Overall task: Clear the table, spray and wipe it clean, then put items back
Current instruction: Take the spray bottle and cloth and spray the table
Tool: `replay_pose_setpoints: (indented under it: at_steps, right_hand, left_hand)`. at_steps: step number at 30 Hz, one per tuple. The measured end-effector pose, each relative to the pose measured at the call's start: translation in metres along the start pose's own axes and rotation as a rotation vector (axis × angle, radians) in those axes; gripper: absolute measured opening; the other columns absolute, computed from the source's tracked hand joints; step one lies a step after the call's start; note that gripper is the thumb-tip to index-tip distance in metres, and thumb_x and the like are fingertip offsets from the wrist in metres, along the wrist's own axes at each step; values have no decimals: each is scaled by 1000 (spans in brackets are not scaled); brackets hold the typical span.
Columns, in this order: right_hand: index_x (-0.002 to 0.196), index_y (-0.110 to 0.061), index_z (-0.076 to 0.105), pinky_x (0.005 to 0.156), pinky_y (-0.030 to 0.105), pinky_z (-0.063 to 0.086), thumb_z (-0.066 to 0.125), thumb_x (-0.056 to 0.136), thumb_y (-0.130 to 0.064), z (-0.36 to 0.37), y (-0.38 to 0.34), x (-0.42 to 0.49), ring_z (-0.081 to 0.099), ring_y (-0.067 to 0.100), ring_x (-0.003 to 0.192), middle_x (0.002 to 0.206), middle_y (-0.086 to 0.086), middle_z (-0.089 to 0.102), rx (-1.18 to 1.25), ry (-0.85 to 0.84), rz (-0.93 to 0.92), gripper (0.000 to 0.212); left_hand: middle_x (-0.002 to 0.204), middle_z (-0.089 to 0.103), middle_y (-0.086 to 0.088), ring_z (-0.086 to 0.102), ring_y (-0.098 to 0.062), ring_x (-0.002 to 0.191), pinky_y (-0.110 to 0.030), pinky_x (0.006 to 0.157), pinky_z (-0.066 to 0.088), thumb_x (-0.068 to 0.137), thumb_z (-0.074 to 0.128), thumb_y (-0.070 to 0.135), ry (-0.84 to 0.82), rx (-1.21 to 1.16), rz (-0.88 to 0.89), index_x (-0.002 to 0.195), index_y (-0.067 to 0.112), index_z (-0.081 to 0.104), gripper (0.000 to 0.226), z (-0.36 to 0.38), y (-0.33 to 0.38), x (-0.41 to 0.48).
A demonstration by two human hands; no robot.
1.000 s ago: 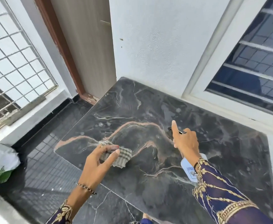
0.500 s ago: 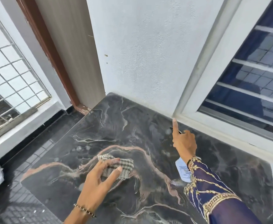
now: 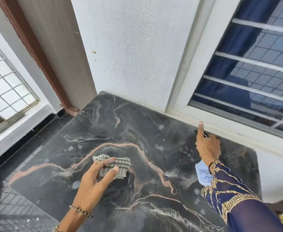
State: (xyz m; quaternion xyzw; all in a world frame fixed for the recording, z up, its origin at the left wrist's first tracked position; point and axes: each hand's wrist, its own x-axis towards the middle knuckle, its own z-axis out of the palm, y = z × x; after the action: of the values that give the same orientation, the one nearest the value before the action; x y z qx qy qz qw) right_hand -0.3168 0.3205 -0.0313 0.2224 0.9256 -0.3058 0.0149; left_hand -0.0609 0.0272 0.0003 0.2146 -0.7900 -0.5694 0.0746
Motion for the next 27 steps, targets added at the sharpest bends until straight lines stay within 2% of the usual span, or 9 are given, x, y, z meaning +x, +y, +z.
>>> replay_pose_setpoints:
  at_steps: [3,7,9,13,16,18,21,24,27]
  right_hand:
    - [96,-8,67,84,46,54,7,69,-103,-16,19,-19,68,35,85,99,17,73,14,-13,3,116]
    - [87,-4,70,67,45,64,22,67,-105,-29,40,-54,72,28,55,79,13,75,120,-47,-2,114]
    - [85,-4,72,73,47,64,22,68,-104,-32,50,-80,74,30,63,75,11,75,101,-46,-12,114]
    - [100,-10,72,88,46,58,20,71,-101,-33,75,-137,74,31,84,95,11,77,-99,-116,-73,109]
    - [89,-12,72,71,34,60,30,69,-100,-32,96,-178,70,14,52,57,-2,74,-75,-196,-121,99]
    - [78,-9,71,56,29,58,41,70,-96,-34,107,-206,63,14,37,52,-3,71,26,-259,-126,93]
    - [69,-8,65,65,35,57,42,75,-93,-33,121,-246,65,18,44,51,0,70,50,-259,-133,88]
    - [71,-12,69,76,38,52,34,76,-93,-28,130,-281,70,21,68,60,2,73,-57,-196,-188,89]
    - [72,-6,70,65,36,59,44,74,-93,-25,137,-303,65,17,45,56,4,71,88,-275,-186,90]
  left_hand:
    - [115,64,29,51,15,115,-15,90,40,80,67,45,-11,11,18,110,40,68,30,-4,1,-16]
    - [117,63,27,51,14,115,-12,90,39,83,69,39,-8,-32,18,112,38,67,29,-12,-2,-38]
    - [120,62,24,51,10,117,-17,94,39,85,68,37,-6,-20,25,114,38,65,30,-19,-4,-55]
    - [123,61,21,52,2,119,-27,101,40,87,68,35,15,-16,16,116,38,64,30,-40,-13,-96]
    - [125,59,22,52,2,118,-30,101,42,86,67,38,45,-11,13,118,37,64,32,-58,-24,-130]
    - [125,58,21,53,-2,118,-33,100,44,85,66,41,56,2,3,120,38,62,35,-69,-33,-154]
    - [121,57,24,52,-2,116,-36,101,43,85,65,45,74,32,-2,120,39,62,36,-83,-44,-184]
    - [123,61,17,57,-9,115,-41,103,46,86,65,44,95,43,-16,119,39,62,33,-92,-52,-207]
    - [124,61,18,57,-9,116,-41,101,47,86,64,48,110,71,-9,119,39,62,34,-97,-57,-224]
